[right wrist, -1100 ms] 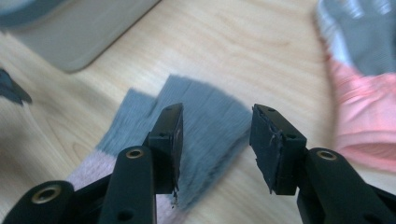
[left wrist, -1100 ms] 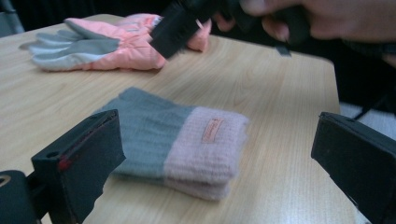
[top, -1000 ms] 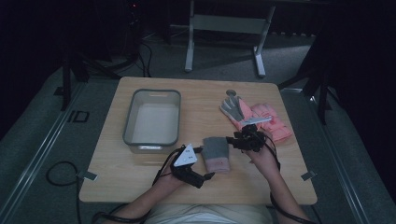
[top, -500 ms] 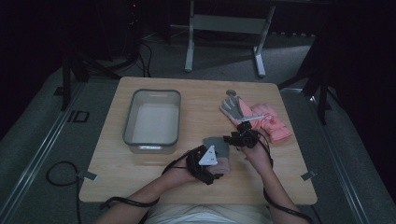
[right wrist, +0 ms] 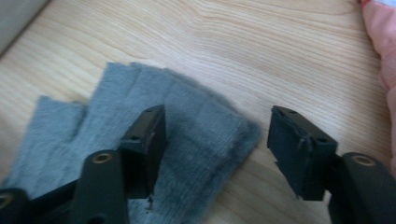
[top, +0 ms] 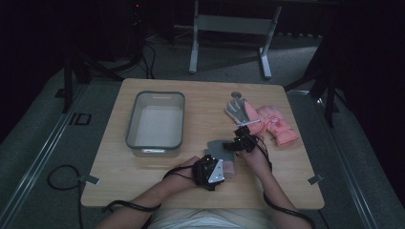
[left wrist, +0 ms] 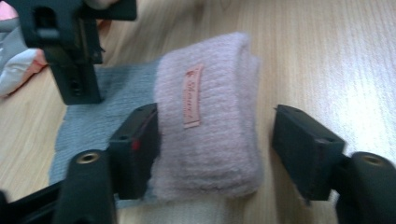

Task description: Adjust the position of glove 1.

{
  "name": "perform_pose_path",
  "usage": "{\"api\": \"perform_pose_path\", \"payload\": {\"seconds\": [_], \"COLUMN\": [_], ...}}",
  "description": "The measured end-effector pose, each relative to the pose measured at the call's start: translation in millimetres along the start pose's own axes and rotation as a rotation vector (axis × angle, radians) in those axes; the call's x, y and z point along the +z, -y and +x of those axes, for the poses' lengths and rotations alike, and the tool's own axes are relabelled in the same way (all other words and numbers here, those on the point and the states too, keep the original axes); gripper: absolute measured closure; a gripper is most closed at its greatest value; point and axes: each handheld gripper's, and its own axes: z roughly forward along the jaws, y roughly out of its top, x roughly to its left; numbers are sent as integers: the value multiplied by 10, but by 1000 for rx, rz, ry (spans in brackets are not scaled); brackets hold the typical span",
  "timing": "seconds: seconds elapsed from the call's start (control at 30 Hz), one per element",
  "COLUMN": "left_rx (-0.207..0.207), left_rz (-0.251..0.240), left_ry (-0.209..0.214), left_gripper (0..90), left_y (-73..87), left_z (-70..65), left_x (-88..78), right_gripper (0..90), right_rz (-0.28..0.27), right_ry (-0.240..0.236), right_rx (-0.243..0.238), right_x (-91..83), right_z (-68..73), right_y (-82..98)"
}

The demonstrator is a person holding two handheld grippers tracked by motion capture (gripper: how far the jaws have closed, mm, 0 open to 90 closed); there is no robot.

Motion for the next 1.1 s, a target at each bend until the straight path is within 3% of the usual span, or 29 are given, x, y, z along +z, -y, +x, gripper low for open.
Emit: {"api": "perform_pose_path", "payload": {"seconds": [0.13,0.23,0.43,0.57,0.73,0.93,1.1], "left_rx": [22,9,-103,-127,-122,-122,-122], "left_rz": [24,28,-48,-73,-67,-56,-44], "left_ry": [-9,20,148,198,212,218,199], "left_gripper": [409,476,634,668,680,686,694], "left_y": [10,8,124,167,156,140,115], "left_z": [17,72,295,376,397,412,391], "left_x": [28,28,-1,12,19,20,-2], "right_gripper": [316,366,461,504,591,659,707], "right_rz": [8,13,14,6,21,45,31], "right_ry": [12,2,-50,-108,-161,-193,-181], "right_rx": [18,37,60,94,102,68,26], "right_x": [31,41,32,32,55,107,59], "right_z": [-17,-14,-13,-60,-43,51,73], "right_y": [12,16,18,26,14,-37,-61]}}
